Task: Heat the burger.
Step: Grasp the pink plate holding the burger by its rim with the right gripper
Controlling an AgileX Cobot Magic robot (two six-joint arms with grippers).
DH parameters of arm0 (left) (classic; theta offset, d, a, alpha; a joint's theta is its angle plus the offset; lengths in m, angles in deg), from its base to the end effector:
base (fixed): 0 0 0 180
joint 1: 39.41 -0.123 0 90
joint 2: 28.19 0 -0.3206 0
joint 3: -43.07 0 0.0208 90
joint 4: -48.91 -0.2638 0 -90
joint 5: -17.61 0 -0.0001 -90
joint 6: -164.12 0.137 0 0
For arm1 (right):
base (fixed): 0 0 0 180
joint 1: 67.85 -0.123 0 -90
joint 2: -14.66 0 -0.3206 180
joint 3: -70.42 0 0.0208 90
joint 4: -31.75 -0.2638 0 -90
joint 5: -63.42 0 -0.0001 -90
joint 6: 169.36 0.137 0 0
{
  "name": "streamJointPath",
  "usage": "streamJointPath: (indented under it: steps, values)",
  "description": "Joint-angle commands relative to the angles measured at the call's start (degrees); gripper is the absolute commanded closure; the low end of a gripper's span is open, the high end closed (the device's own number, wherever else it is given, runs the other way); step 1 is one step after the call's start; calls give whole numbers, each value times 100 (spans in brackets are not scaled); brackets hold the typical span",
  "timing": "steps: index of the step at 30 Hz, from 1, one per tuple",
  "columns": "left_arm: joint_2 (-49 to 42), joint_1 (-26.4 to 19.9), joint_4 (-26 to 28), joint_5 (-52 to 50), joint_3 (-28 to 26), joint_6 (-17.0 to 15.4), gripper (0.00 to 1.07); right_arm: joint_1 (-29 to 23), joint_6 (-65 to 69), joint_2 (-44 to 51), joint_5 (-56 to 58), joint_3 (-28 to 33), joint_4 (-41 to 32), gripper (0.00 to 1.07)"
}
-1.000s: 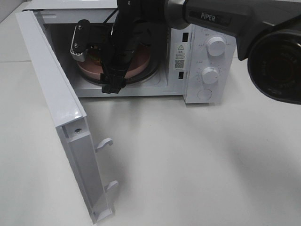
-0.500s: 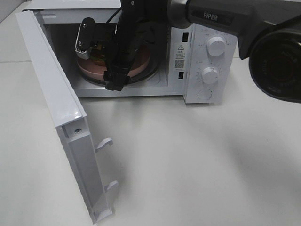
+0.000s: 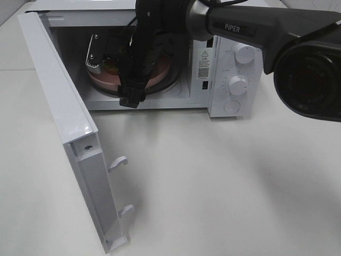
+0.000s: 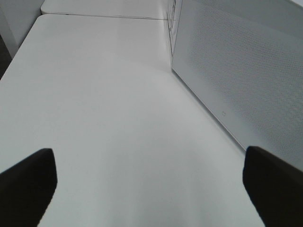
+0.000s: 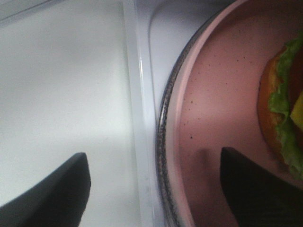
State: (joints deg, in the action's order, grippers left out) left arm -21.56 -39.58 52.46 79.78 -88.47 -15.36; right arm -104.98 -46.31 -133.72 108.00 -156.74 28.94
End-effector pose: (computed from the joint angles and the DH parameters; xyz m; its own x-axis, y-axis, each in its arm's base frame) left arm 0.0076 -0.0075 0.2654 -0.4581 -0.0212 -0.8886 0.0366 0.9984 -0.0427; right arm 0.4857 0.3736 0.1469 0.1279 -0.9293 -0.3464 -0.8949 0.0424 -0.4442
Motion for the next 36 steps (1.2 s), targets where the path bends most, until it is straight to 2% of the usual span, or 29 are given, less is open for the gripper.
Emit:
streamJointPath:
  steps: [1, 36]
  values:
    - [-86, 34, -23, -80, 0, -11, 6, 17, -57, 6, -63, -23, -132, 31]
    - [-86, 34, -23, -80, 0, -11, 6, 11, -29, -390, -52, -23, -269, 31]
